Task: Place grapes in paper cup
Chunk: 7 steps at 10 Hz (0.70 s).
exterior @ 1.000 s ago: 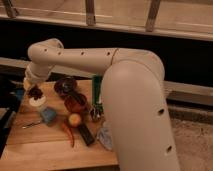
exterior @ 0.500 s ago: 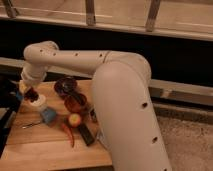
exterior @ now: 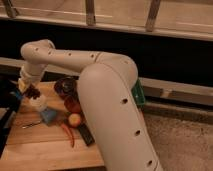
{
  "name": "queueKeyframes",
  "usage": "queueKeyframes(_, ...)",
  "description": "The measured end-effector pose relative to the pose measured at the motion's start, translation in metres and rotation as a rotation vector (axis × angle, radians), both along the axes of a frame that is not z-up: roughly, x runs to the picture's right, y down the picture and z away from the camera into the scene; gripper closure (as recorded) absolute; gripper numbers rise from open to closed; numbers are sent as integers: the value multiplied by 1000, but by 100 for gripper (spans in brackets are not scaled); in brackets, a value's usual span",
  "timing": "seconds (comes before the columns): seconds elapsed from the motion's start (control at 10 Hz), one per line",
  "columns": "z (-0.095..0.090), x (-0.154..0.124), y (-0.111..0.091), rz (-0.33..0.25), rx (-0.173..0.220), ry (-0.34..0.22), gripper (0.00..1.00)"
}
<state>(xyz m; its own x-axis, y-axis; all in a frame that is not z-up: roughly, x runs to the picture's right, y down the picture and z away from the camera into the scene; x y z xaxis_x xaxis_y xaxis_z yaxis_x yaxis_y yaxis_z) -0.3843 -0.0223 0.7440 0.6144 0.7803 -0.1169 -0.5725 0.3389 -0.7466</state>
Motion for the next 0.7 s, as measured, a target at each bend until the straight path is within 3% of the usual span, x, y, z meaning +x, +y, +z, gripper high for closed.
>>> queueKeyframes(0.3,13,5,2,7,-8,21,25)
queueKeyframes(0.7,7,11,-3,46,12,22,25)
